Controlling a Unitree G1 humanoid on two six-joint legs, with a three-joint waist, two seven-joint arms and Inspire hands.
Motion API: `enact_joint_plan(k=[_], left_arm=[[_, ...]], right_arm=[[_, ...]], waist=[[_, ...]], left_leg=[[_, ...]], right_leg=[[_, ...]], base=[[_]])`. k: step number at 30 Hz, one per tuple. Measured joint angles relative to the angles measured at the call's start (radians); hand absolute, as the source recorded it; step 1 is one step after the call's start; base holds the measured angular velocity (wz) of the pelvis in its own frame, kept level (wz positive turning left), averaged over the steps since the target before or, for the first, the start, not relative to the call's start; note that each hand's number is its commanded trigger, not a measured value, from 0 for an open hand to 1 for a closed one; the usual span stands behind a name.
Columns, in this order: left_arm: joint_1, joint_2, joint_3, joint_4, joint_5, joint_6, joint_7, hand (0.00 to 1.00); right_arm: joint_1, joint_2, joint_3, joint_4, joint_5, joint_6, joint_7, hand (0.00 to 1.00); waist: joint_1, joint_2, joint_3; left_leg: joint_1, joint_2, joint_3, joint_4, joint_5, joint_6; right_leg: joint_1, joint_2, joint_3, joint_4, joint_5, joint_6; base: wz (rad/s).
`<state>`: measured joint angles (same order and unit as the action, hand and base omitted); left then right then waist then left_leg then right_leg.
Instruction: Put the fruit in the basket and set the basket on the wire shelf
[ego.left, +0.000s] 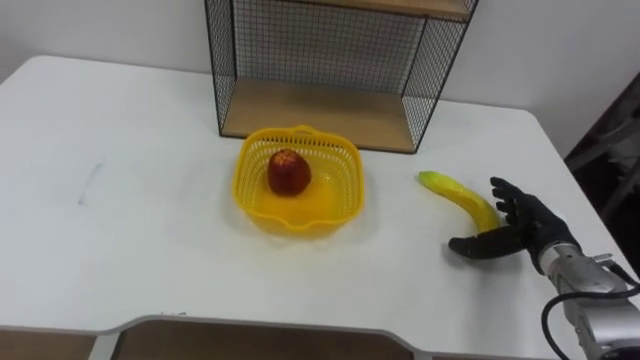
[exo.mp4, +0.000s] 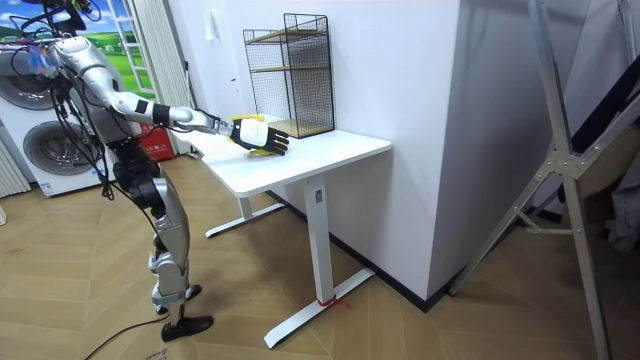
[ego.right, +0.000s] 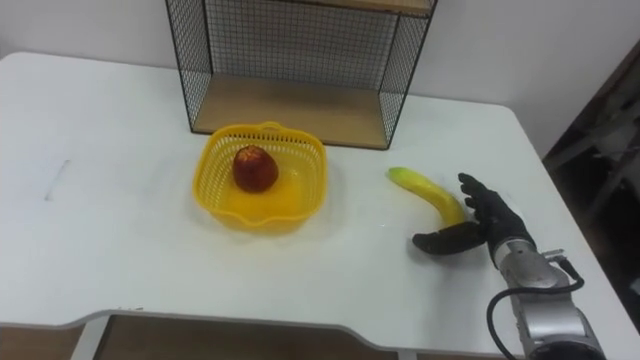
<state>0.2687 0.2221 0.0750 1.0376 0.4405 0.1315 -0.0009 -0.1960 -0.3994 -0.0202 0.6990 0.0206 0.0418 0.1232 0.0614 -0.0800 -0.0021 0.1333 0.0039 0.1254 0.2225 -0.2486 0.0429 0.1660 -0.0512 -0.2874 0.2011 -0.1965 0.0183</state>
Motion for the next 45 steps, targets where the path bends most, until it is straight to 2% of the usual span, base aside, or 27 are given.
enact_joint_plan(k=[12,17,36,37,38,39,45], left_arm=[[0.003,-0.002,0.0,0.01,0.001,0.007,-0.002,0.0],[0.003,-0.004,0.0,0.01,0.003,0.015,-0.007,0.0],[0.006,-0.004,-0.002,0.001,0.003,0.035,-0.009,0.0],[0.006,-0.004,-0.002,-0.001,0.003,0.035,-0.009,0.0],[0.007,-0.003,-0.002,-0.002,0.003,0.035,-0.009,0.0],[0.007,-0.003,-0.002,-0.003,0.003,0.034,-0.009,0.0],[0.006,0.003,-0.002,-0.003,0.002,0.037,-0.01,0.0]], right_arm=[[0.0,0.001,0.0,0.029,-0.07,-0.001,-0.003,0.0],[0.0,0.001,0.0,0.037,-0.115,0.0,-0.011,0.0],[-0.002,0.001,0.0,0.048,-0.18,0.004,-0.011,0.0],[-0.002,0.001,0.0,0.051,-0.18,0.004,-0.012,0.18],[-0.003,0.001,0.001,0.055,-0.18,0.004,-0.012,0.74],[-0.005,0.001,0.001,0.058,-0.18,0.004,-0.011,1.0],[-0.034,0.002,0.0,0.075,-0.238,0.027,-0.039,1.0]], waist=[[0.009,0.003,0.0004],[0.027,0.003,0.0007],[0.029,-0.004,0.0006],[0.03,-0.006,0.0006],[0.03,-0.008,0.0004],[0.031,-0.009,0.0004],[0.03,-0.026,0.0005]], left_leg=[[0.016,-0.001,-0.02,0.004,0.001,-0.001],[0.016,-0.002,-0.022,0.005,0.001,-0.001],[0.012,-0.002,-0.025,0.013,0.001,-0.001],[0.011,-0.002,-0.026,0.014,0.001,-0.001],[0.01,-0.003,-0.026,0.015,0.001,-0.001],[0.01,-0.003,-0.026,0.015,0.001,-0.001],[0.002,-0.005,-0.031,0.018,0.0,-0.001]], right_leg=[[0.026,-0.001,-0.018,-0.001,0.0,0.0],[0.025,-0.001,-0.016,-0.001,0.0,0.0],[0.025,-0.001,-0.02,0.001,0.0,0.0],[0.024,-0.001,-0.021,0.001,0.0,0.0],[0.024,-0.001,-0.021,0.001,0.0,0.0],[0.024,-0.001,-0.021,0.001,0.0,-0.001],[0.022,-0.001,-0.025,-0.016,-0.002,-0.002]], base=[[0.04],[0.0],[0.0],[0.0],[0.0],[0.0],[0.02]])
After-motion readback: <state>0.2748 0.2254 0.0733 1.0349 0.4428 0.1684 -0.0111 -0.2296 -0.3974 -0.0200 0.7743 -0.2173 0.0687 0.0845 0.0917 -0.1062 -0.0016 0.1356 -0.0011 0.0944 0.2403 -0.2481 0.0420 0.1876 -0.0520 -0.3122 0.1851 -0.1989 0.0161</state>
